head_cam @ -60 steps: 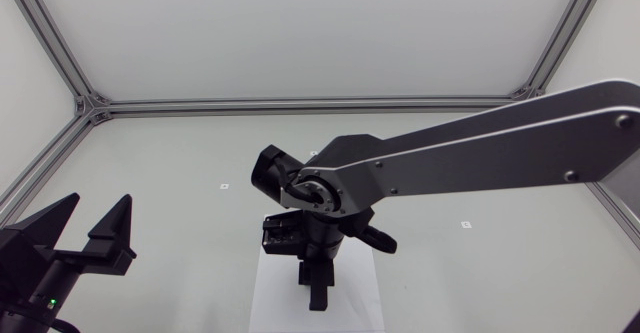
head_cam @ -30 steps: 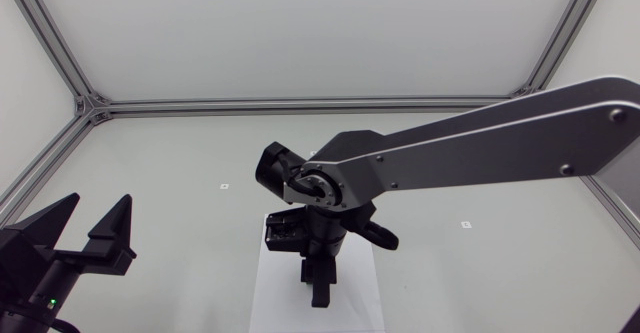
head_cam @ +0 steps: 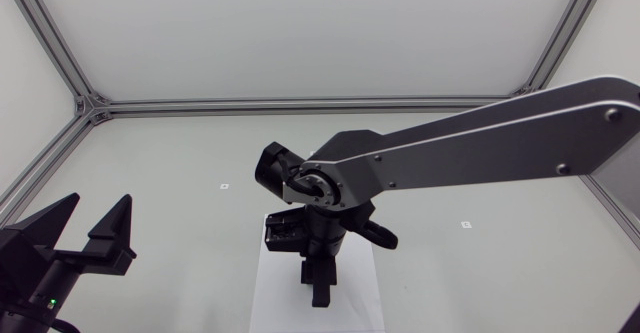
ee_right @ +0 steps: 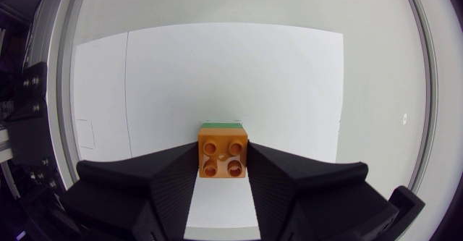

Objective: Pick up the orange 2x2 brick with the right arm and stack it on top of the green 2x2 brick in the center

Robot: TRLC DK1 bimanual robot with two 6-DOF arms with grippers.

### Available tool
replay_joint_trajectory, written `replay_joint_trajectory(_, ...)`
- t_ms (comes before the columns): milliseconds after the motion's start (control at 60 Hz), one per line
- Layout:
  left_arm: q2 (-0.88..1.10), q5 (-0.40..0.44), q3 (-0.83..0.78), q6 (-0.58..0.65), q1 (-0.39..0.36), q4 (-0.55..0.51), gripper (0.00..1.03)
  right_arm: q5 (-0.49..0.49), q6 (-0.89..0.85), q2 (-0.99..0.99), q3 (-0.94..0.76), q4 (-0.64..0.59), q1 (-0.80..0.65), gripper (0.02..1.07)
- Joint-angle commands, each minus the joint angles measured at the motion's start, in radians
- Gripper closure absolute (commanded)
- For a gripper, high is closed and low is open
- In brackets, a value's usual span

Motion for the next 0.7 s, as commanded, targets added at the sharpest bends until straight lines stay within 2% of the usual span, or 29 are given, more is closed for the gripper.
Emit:
replay_joint_trajectory(0,-0.003,0.003,-0.041,0.006,-0.008,-0.011,0.04,0.008,-0.012,0.055,-0.028,-0.027,-0.001,0.53)
replay_joint_trajectory(333,-0.003,0.003,-0.041,0.006,-0.008,-0.011,0.04,0.000,-0.005,0.044,-0.024,-0.027,0.001,0.45)
replay_joint_trajectory(417,-0.003,0.003,-0.041,0.006,-0.008,-0.011,0.04,-0.002,-0.002,0.036,-0.022,-0.027,-0.001,0.36)
replay_joint_trajectory(483,-0.003,0.003,-0.041,0.006,-0.008,-0.011,0.04,-0.003,-0.001,0.026,-0.022,-0.028,-0.004,0.07)
replay_joint_trajectory(683,-0.003,0.003,-0.041,0.006,-0.008,-0.011,0.04,-0.008,0.001,-0.040,-0.024,-0.041,-0.019,0.06)
